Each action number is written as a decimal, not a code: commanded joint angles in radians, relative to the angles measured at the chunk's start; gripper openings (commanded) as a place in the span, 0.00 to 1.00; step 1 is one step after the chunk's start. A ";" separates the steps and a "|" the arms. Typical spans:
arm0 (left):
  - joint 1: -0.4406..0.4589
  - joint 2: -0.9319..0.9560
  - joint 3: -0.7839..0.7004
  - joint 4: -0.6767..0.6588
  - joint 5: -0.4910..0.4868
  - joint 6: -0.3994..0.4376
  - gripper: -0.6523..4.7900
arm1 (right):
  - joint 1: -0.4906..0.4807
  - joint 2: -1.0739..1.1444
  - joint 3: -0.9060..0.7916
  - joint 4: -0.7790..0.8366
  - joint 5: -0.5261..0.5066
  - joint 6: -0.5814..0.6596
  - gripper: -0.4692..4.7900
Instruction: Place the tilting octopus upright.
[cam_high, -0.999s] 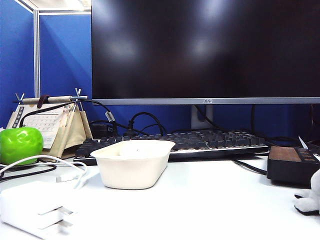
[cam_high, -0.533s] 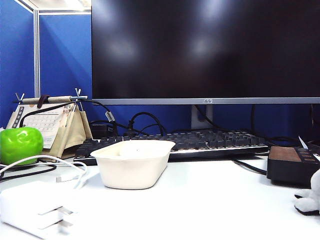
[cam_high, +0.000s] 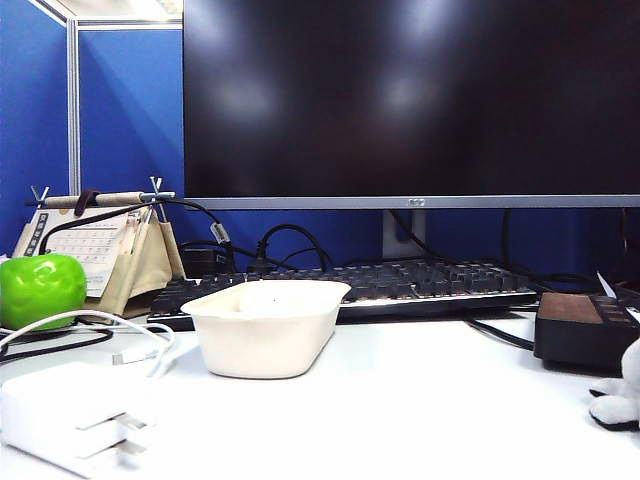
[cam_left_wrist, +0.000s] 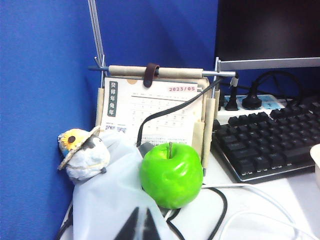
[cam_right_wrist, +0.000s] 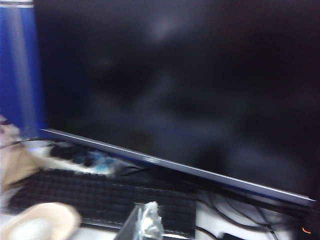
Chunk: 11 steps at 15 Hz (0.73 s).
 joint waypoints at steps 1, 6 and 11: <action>0.001 -0.002 0.003 0.013 0.001 0.000 0.11 | -0.002 -0.075 -0.136 0.044 -0.011 -0.003 0.11; 0.001 -0.003 0.003 0.013 0.001 0.000 0.11 | -0.002 -0.226 -0.415 0.213 -0.030 -0.001 0.11; 0.001 -0.003 0.003 0.012 0.001 0.000 0.11 | -0.003 -0.248 -0.474 0.242 -0.014 -0.003 0.11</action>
